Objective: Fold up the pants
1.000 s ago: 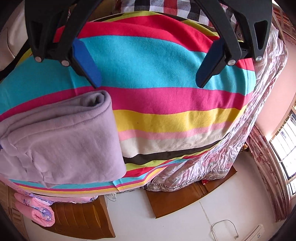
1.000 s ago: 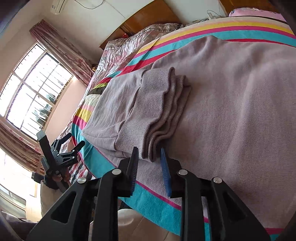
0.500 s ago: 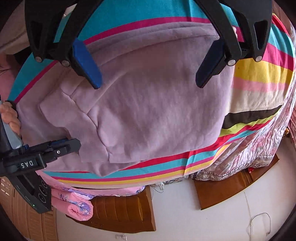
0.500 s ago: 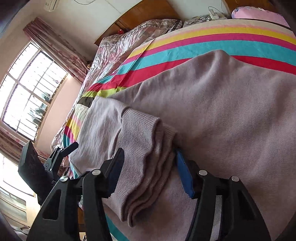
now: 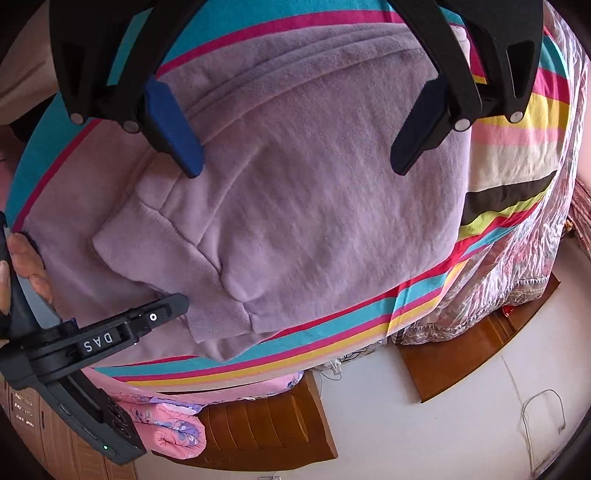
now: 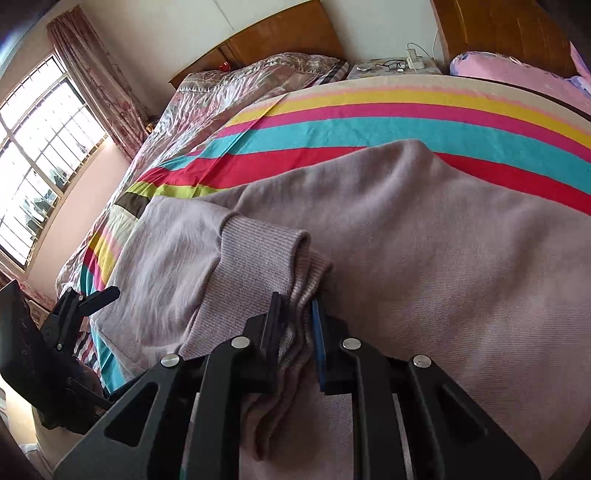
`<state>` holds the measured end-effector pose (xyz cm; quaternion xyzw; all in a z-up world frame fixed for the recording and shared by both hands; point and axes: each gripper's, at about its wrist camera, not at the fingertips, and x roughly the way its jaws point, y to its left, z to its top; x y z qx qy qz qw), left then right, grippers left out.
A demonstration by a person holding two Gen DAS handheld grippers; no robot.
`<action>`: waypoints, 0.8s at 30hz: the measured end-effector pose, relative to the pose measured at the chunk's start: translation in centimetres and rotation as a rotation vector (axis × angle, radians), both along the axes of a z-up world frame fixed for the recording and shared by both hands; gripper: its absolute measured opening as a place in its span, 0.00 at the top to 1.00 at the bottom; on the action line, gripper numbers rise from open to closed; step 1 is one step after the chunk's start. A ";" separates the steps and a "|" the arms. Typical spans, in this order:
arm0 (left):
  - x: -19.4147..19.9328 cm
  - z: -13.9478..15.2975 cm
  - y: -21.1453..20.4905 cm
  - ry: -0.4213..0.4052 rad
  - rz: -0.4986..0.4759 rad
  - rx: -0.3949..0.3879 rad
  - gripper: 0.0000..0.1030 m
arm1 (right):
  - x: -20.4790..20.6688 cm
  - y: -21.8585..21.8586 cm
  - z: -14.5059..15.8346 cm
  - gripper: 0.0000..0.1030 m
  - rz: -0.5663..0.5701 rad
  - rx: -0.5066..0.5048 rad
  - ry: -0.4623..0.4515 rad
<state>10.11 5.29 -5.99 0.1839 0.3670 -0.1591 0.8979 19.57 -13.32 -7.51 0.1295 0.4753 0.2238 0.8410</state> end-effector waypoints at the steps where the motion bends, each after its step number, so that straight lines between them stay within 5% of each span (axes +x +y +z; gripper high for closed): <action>1: -0.2 0.2 0.2 -0.004 -0.011 -0.018 0.02 | 0.0 -0.6 0.1 0.86 -0.014 0.019 0.005; 8: -1.0 2.0 0.6 -0.051 -0.035 -0.023 0.02 | -1.5 -1.2 2.8 0.96 -0.059 -0.005 -0.090; 11: -0.8 1.8 1.2 -0.041 -0.005 -0.033 0.02 | -1.0 -3.0 2.2 0.75 -0.107 0.060 -0.034; 13: -0.9 2.6 2.0 -0.051 0.006 -0.074 0.02 | -1.0 -3.8 2.1 0.22 -0.142 0.064 -0.035; 18: 2.9 5.8 4.5 -0.050 0.178 -0.194 0.01 | -1.1 0.3 5.3 0.29 -0.005 -0.031 -0.201; 21: 7.1 5.2 5.8 0.032 0.332 -0.193 0.01 | -1.0 5.9 5.8 0.31 0.169 -0.162 -0.278; 24: 9.0 2.3 5.6 0.114 0.379 -0.121 0.01 | -0.7 9.0 3.1 0.33 0.253 -0.338 -0.251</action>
